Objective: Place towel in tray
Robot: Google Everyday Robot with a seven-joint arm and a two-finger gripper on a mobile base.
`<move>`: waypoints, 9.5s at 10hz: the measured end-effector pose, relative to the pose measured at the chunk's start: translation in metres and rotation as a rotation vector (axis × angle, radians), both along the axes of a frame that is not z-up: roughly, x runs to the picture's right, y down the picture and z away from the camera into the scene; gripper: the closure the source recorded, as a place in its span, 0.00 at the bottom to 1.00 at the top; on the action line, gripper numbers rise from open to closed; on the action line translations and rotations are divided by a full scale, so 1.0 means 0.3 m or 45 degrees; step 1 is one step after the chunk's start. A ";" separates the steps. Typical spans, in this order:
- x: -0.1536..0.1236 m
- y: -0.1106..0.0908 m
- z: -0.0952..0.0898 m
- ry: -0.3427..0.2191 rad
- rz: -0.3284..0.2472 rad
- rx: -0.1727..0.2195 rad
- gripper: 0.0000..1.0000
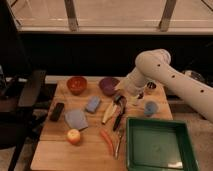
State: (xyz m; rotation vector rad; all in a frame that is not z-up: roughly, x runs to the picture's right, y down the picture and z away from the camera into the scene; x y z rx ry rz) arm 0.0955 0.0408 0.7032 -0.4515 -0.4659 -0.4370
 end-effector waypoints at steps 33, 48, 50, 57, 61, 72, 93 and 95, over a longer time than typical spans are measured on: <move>-0.813 0.552 0.491 -0.532 -0.428 -0.393 0.57; -0.473 0.241 0.204 -0.428 -0.091 -0.063 1.00; -0.287 0.244 0.153 -0.317 -0.003 -0.064 1.00; -0.009 0.282 0.034 -0.117 0.143 -0.084 1.00; -0.008 0.284 0.037 -0.109 0.151 -0.084 1.00; 0.370 0.604 0.038 0.156 0.423 -0.292 1.00; 0.464 0.728 0.066 0.200 0.505 -0.394 0.69; 0.463 0.724 0.073 0.201 0.499 -0.388 0.69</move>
